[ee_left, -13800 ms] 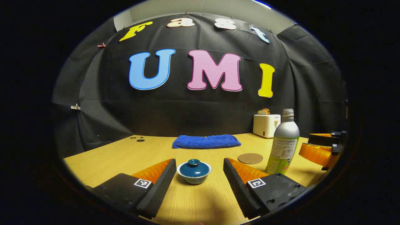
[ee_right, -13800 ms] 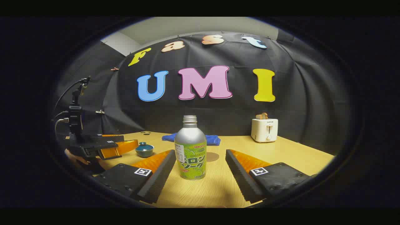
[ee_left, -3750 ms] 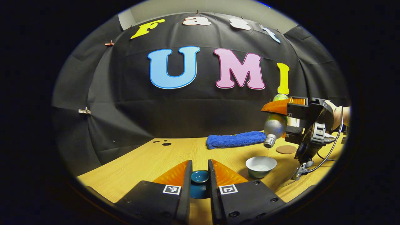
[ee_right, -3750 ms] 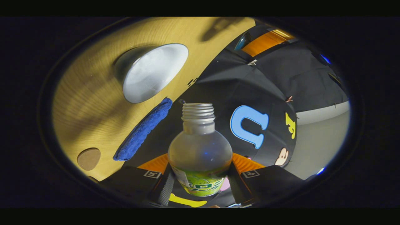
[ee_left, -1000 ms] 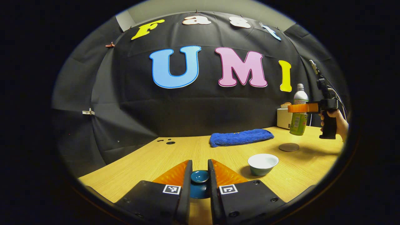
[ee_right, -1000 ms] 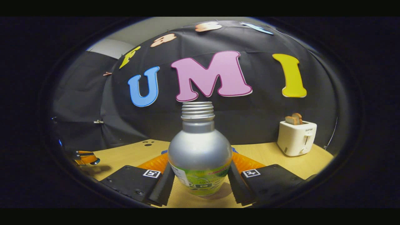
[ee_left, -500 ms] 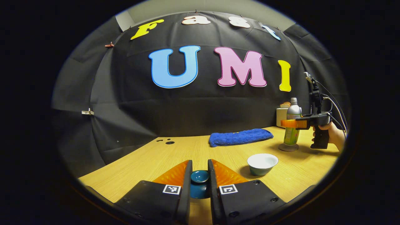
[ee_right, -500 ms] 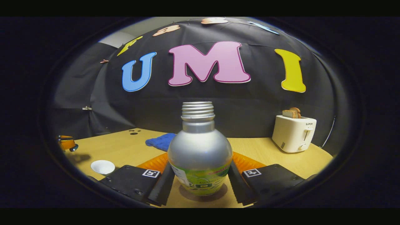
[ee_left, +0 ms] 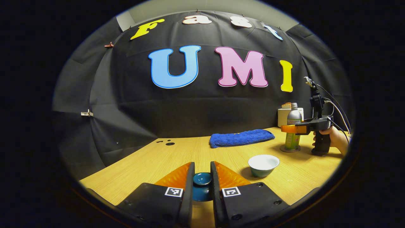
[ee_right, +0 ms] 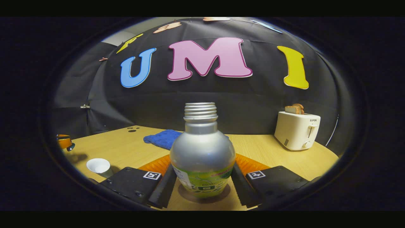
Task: Open the teacup lid with one hand, grasp the water bottle and pour water into the teacup with the other hand; after pouring, place the water bottle on the coaster and then close the teacup lid.
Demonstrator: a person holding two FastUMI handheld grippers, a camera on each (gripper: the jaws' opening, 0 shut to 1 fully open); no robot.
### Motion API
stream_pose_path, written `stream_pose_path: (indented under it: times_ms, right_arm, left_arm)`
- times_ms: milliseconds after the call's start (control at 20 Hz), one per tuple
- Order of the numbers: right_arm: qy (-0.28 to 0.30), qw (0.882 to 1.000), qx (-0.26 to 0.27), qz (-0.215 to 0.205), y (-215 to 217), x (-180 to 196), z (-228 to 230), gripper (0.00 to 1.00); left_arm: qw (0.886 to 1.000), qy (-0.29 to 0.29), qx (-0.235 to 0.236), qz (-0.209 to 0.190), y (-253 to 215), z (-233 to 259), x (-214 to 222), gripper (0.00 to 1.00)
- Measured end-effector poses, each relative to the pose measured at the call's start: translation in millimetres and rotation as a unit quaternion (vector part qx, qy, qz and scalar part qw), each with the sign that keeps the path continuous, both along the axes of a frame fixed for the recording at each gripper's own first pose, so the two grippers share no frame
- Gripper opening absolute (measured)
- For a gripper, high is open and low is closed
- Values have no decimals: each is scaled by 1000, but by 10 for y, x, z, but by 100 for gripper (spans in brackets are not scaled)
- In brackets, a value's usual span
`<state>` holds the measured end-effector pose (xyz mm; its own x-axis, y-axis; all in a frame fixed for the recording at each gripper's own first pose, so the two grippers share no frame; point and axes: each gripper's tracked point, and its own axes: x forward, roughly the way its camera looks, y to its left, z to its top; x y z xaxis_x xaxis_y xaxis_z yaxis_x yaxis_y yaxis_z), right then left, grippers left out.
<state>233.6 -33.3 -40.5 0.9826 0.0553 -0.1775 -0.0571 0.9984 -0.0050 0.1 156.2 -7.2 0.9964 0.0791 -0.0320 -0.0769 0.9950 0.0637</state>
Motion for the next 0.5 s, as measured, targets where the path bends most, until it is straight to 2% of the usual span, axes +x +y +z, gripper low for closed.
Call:
stream_pose_path:
  times_ms: [150, 300, 500]
  right_arm:
    - [6, 1000, -5, -2, -9, -5, -42, 86]
    - [10, 1000, 2, 2, 34, -36, -35, 100]
    - [29, 1000, -8, -4, 29, -139, -86, 100]
  left_arm:
    - [1000, 2, 1, -1, 2, -7, -6, 30]
    - [1000, 2, 1, 2, 3, -2, -8, 30]
    - [1000, 3, 2, 3, 1, -9, -7, 30]
